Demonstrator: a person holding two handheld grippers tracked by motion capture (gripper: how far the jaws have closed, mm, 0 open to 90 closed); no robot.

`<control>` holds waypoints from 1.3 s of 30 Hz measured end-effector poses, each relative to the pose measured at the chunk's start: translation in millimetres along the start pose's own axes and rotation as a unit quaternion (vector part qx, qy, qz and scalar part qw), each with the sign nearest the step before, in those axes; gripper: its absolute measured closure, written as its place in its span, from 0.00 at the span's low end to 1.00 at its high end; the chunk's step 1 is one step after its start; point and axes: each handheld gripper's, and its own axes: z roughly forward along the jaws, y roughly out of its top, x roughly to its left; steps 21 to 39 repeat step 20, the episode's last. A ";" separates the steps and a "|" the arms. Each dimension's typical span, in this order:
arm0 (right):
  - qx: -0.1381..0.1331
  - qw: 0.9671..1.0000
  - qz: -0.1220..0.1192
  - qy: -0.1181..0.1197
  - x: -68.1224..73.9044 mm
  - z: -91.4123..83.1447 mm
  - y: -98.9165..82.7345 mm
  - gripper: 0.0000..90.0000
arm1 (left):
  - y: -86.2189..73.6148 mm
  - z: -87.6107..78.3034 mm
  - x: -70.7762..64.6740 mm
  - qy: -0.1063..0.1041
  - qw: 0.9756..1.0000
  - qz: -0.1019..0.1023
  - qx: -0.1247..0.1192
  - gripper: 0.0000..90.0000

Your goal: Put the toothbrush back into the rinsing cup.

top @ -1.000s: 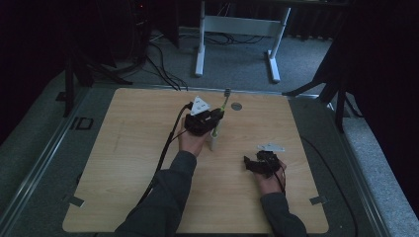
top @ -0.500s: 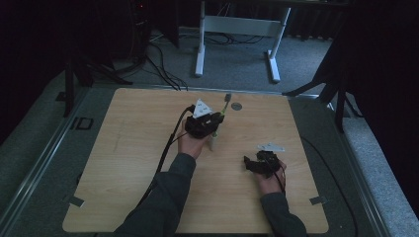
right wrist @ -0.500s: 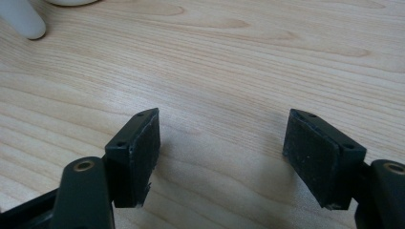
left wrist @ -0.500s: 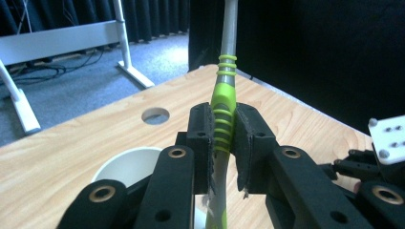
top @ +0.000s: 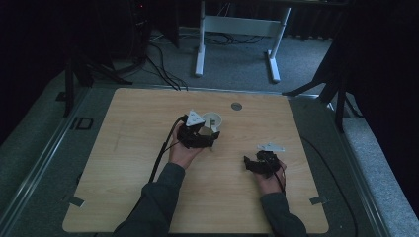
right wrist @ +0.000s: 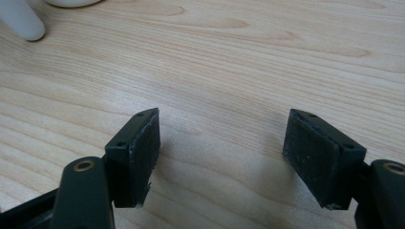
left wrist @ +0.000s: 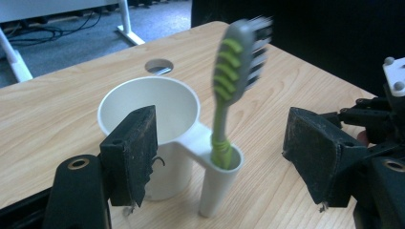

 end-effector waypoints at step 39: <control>0.000 1.000 0.001 0.002 -0.7 -0.2 -0.1 0.31 | -66.4 -31.9 4.9 0.031 0.997 0.002 0.073 0.31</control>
